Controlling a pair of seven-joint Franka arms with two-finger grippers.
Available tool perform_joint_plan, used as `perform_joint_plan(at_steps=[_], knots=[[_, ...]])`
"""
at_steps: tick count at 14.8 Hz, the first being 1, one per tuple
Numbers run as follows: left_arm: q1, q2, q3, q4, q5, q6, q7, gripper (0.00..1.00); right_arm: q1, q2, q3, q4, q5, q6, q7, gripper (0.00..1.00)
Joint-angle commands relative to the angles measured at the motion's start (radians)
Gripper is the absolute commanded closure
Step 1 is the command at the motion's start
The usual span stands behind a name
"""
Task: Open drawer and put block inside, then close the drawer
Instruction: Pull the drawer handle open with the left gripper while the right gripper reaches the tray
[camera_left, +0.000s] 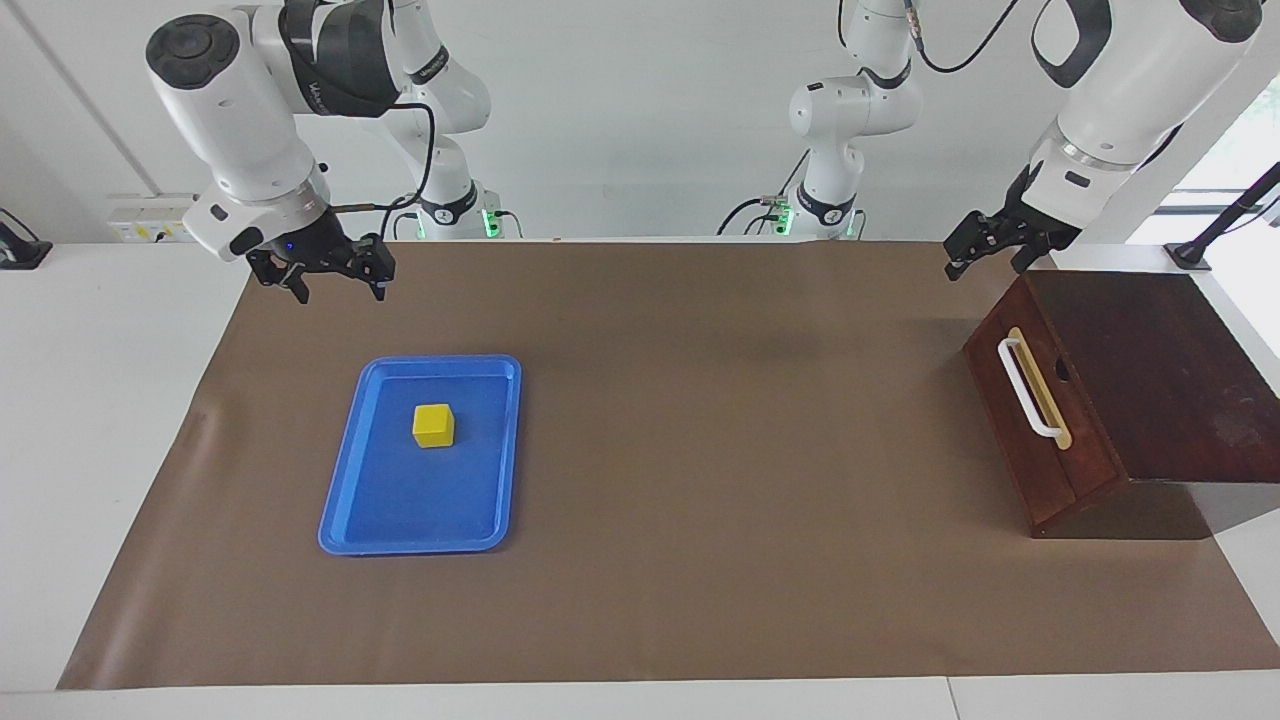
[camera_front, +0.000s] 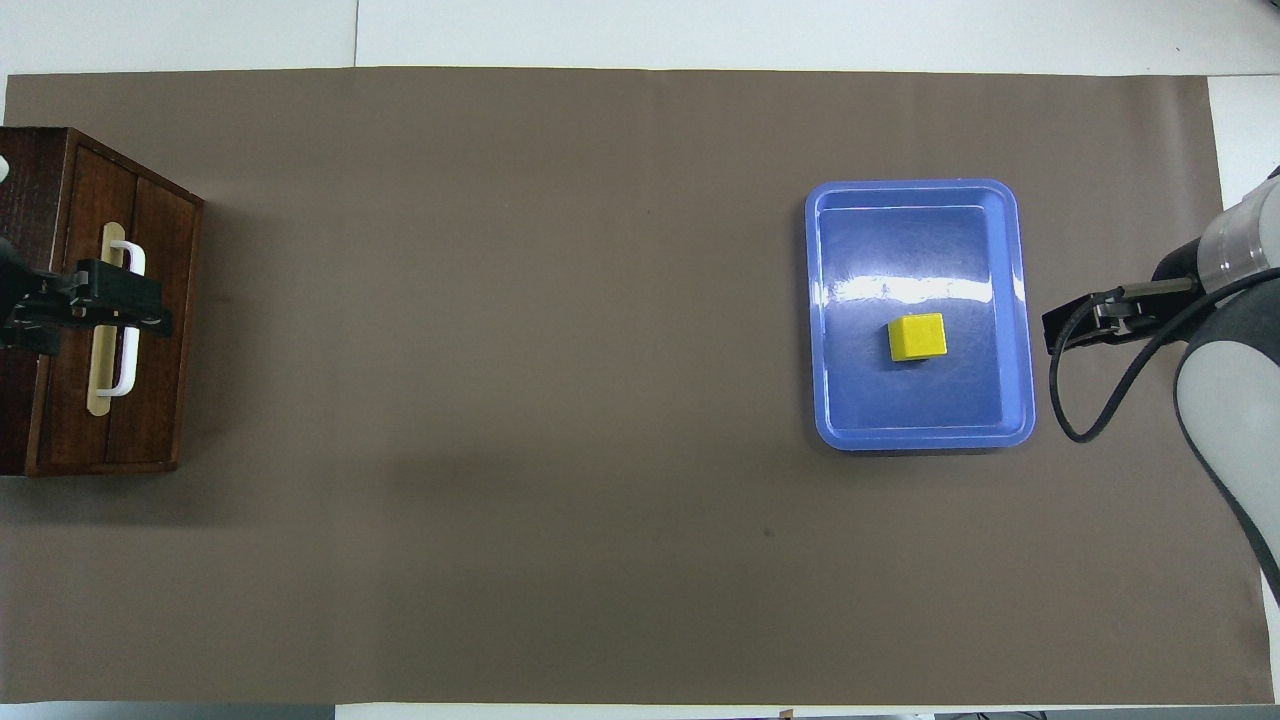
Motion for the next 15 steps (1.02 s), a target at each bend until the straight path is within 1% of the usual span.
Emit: perform_joint_plan(at_steps=[1,5,6,7,8,9,10,12,13,14,15], knots=[[-0.009,-0.014,0.009,-0.015,-0.004,0.015,0.012,0.00,-0.011,-0.022,0.007,-0.026,-0.017,0.010,0.000,0.00],[-0.007,-0.016,0.006,-0.015,0.001,0.017,0.010,0.00,-0.013,-0.022,0.004,-0.019,-0.014,0.012,-0.018,0.00],[-0.007,-0.018,0.006,-0.018,0.021,0.021,0.012,0.00,-0.016,-0.028,-0.001,-0.017,-0.005,0.003,-0.038,0.00],[-0.009,-0.019,0.005,-0.027,0.034,0.039,0.013,0.00,-0.028,-0.037,-0.001,-0.017,0.007,-0.005,-0.058,0.00],[-0.009,-0.022,0.005,-0.051,0.053,0.075,0.013,0.00,-0.037,-0.034,-0.001,-0.015,0.038,0.016,-0.052,0.00],[-0.009,-0.025,0.003,-0.070,0.091,0.110,0.012,0.00,-0.037,-0.028,-0.001,-0.019,0.056,0.064,0.003,0.00],[-0.009,-0.021,0.002,-0.091,0.131,0.148,0.013,0.00,-0.036,-0.016,-0.001,-0.017,0.054,0.084,0.099,0.00],[-0.009,-0.014,0.002,-0.148,0.166,0.242,0.015,0.00,-0.054,0.053,-0.001,0.013,0.072,0.087,0.320,0.00],[-0.007,-0.013,0.002,-0.177,0.198,0.285,0.015,0.00,-0.081,0.106,-0.001,0.065,0.105,0.078,0.418,0.00],[-0.004,-0.008,0.002,-0.206,0.231,0.329,0.019,0.00,-0.091,0.142,-0.002,0.096,0.153,0.076,0.560,0.00],[-0.004,-0.002,0.002,-0.234,0.249,0.371,0.027,0.00,-0.098,0.160,-0.001,0.095,0.190,0.095,0.738,0.00]])
